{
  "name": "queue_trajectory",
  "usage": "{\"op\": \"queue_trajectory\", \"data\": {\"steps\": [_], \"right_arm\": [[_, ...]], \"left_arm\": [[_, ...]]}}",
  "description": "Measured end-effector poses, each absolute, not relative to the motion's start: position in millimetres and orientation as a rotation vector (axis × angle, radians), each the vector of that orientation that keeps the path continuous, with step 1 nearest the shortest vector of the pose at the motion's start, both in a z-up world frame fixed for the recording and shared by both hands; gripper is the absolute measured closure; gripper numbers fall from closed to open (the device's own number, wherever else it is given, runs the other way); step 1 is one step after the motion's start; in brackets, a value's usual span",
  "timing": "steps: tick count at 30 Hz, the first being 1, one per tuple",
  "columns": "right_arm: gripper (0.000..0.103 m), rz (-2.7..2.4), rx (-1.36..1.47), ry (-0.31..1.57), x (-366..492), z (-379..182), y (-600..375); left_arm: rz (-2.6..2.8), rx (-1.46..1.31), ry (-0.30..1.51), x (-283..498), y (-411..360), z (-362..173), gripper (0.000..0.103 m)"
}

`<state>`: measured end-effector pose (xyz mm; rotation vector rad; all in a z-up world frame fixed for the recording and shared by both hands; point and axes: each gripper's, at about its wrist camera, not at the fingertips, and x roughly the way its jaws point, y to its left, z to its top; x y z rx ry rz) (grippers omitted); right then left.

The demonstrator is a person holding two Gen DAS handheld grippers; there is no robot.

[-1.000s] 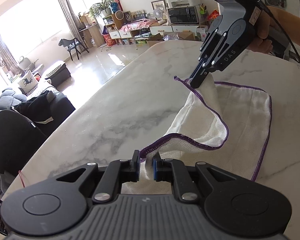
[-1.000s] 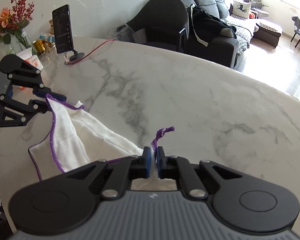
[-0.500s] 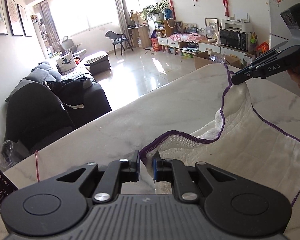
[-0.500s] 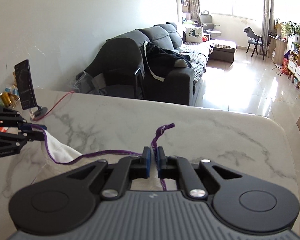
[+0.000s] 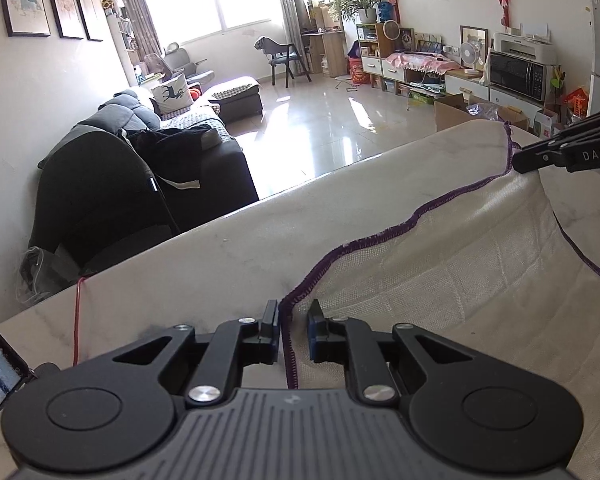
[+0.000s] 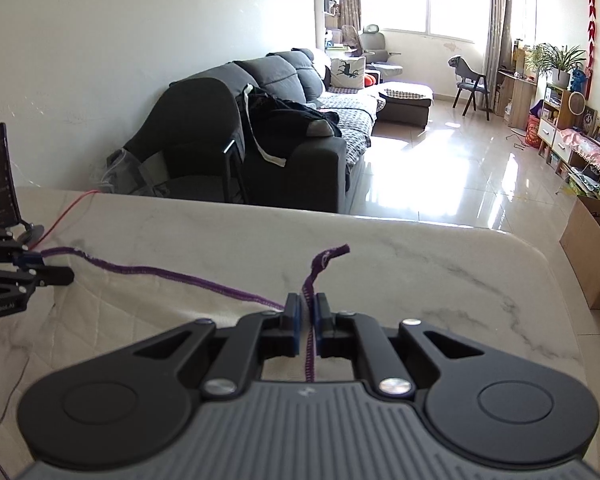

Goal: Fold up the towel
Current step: 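Pull both held towel edges apart and lay the towel flat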

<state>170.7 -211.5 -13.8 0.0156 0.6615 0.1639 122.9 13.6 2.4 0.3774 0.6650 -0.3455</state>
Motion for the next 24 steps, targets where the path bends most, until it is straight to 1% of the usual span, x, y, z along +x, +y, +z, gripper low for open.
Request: {"op": "queue_trajectory", "data": {"steps": [3,5,6,7,9,14,19,24], "right_arm": [[0.095,0.147,0.002,0.67,174.3,-20.0,-210.1],[0.092,0.132,-0.008,0.676,176.5,-23.8,-209.9],[0.088,0.125,-0.011,0.679,177.2,-25.4,-210.4],[0.084,0.117,-0.013,0.682,177.6,-26.8,-211.2],[0.08,0.106,-0.005,0.683,177.5,-28.4,-213.9],[0.078,0.101,0.027,0.677,172.1,-27.2,-219.2],[0.077,0.132,0.045,0.708,174.9,-29.1,-216.2],[0.077,0.148,0.042,0.74,178.6,-33.8,-210.4]], "left_arm": [[-0.331,0.384,0.671,126.4,12.4,0.0,0.084],[-0.321,0.396,0.673,129.6,11.6,-1.1,0.077],[-0.31,0.403,0.673,130.1,11.6,-1.2,0.068],[-0.296,0.412,0.665,130.0,12.1,-1.0,0.066],[-0.286,0.412,0.667,131.3,14.4,-0.7,0.066],[-0.301,0.326,0.689,136.9,27.8,5.3,0.066],[-0.386,0.258,0.711,140.6,25.5,6.8,0.066],[-0.428,0.262,0.743,147.8,13.3,-2.3,0.066]]}}
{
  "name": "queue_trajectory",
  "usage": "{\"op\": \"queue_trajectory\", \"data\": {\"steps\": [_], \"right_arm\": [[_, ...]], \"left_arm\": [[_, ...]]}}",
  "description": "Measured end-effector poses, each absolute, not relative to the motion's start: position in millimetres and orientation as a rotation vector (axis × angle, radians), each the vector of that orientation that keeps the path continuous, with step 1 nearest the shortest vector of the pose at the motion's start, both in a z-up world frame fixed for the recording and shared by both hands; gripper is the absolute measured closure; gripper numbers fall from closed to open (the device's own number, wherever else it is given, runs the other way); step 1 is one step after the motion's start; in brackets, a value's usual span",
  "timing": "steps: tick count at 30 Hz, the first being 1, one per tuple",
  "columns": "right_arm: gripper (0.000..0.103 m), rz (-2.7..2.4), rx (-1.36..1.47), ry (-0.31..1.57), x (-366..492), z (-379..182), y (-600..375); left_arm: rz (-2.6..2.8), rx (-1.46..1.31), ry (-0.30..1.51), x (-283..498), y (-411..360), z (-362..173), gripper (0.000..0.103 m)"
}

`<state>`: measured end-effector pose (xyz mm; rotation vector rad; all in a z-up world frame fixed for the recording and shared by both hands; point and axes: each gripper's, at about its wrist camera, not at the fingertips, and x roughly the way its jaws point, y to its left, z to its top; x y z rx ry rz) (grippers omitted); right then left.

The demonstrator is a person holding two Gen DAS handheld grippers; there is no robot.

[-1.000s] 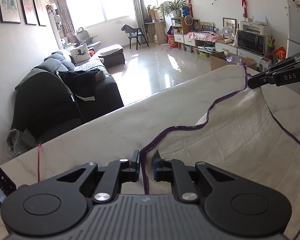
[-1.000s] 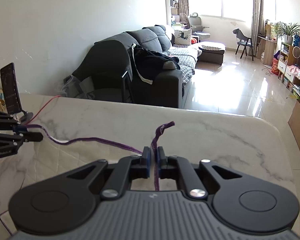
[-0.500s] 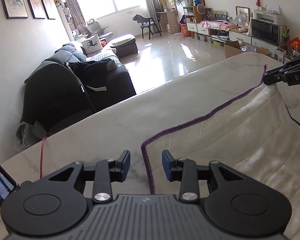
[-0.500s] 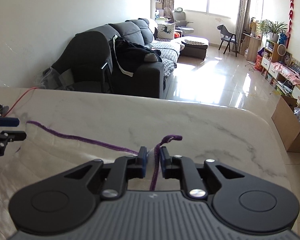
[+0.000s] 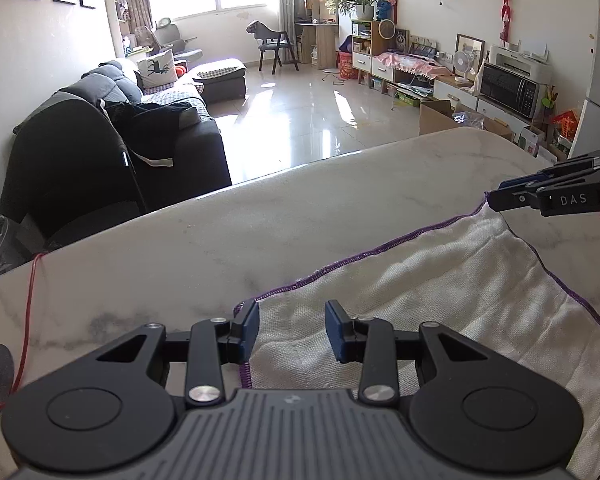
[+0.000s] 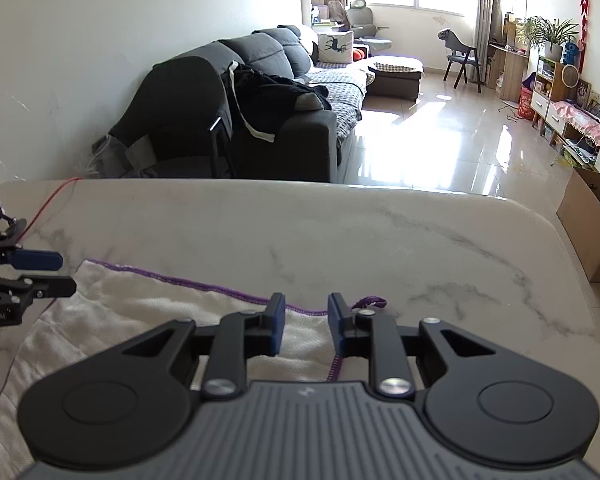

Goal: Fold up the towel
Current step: 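Pull both held towel edges apart and lay the towel flat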

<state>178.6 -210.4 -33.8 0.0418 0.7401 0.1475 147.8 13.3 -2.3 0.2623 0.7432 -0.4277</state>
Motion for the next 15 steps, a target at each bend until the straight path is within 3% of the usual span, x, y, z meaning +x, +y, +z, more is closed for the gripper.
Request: {"op": "queue_trajectory", "data": {"steps": [15], "right_arm": [[0.072,0.169,0.021,0.793,182.0,-45.3,-199.0]], "left_arm": [[-0.392,0.216,0.796,164.9,20.4,-25.8,0.065]]}}
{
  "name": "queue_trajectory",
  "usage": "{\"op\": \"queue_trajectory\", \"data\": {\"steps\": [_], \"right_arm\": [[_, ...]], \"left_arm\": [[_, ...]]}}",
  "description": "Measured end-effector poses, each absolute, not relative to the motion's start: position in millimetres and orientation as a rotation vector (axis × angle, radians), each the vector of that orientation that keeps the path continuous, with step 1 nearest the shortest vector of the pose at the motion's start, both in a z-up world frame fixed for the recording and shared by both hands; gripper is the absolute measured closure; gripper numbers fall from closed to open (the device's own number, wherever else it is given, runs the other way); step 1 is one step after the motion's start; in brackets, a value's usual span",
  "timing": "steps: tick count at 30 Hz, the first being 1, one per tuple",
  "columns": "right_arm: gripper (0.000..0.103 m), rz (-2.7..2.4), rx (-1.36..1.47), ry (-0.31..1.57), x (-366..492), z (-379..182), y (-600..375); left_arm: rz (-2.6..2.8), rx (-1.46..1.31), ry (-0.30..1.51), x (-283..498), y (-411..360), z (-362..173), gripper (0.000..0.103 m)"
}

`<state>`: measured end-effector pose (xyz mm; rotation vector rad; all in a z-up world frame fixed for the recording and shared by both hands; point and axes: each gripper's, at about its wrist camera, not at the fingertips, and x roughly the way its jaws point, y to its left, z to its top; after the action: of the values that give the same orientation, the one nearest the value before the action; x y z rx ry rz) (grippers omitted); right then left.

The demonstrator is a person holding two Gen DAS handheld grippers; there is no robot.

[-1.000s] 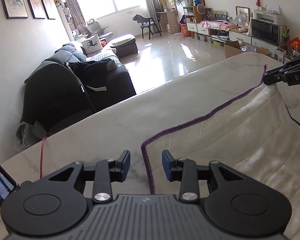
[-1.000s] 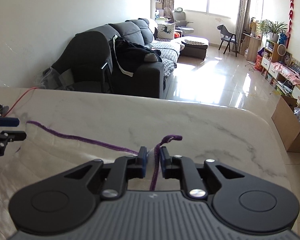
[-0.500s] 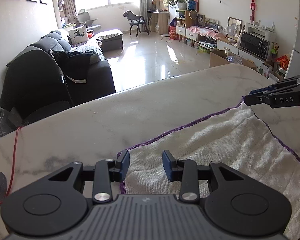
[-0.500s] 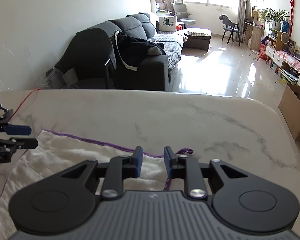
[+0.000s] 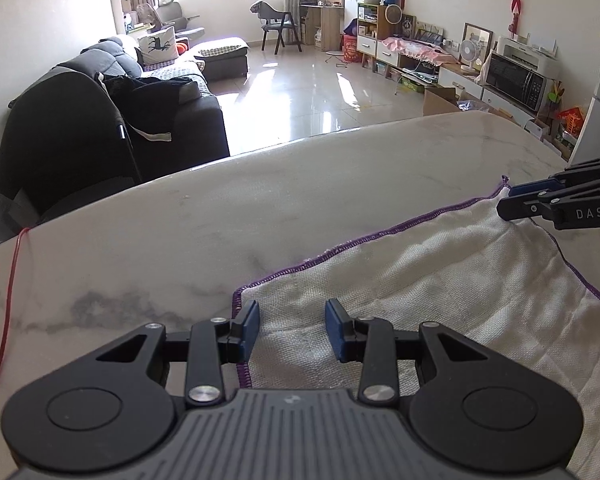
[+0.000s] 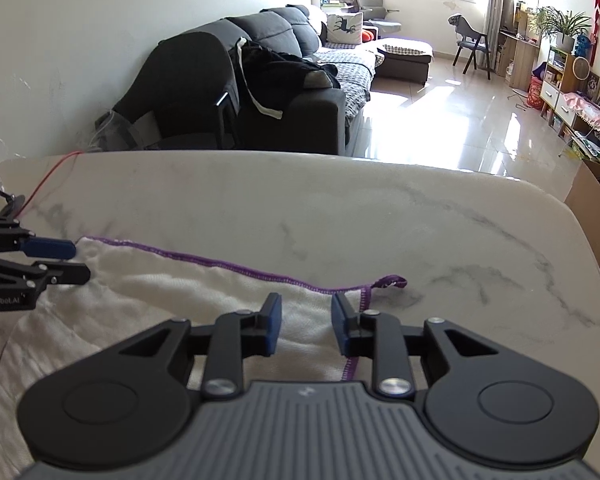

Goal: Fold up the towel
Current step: 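Pull both held towel edges apart and lay the towel flat, then open both grippers and raise them away from the flat towel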

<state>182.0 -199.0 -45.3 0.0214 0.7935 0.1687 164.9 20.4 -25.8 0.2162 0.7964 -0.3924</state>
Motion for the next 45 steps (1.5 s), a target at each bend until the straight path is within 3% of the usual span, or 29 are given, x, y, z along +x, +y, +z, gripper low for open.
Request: {"op": "queue_trajectory", "data": {"steps": [14,18,25,30,45], "right_arm": [[0.07,0.155,0.016,0.795,175.6,-48.2,-209.5],[0.079,0.159,0.025,0.792,174.1,-45.9,-214.9],[0.083,0.162,0.027,0.819,187.1,-47.4,-215.0],[0.079,0.146,-0.032,0.815,195.6,-43.8,-207.6],[0.079,0.307,-0.006,0.814,170.5,-14.0,-186.0]], "left_arm": [[-0.244,0.111,0.805,157.5,43.3,-17.9,0.065],[-0.291,0.135,0.768,144.0,39.0,-7.7,0.066],[-0.438,0.17,0.78,115.4,22.5,-3.4,0.066],[-0.446,0.187,0.817,105.8,17.1,-20.8,0.066],[-0.479,0.151,0.811,95.5,24.1,-13.4,0.066]]}}
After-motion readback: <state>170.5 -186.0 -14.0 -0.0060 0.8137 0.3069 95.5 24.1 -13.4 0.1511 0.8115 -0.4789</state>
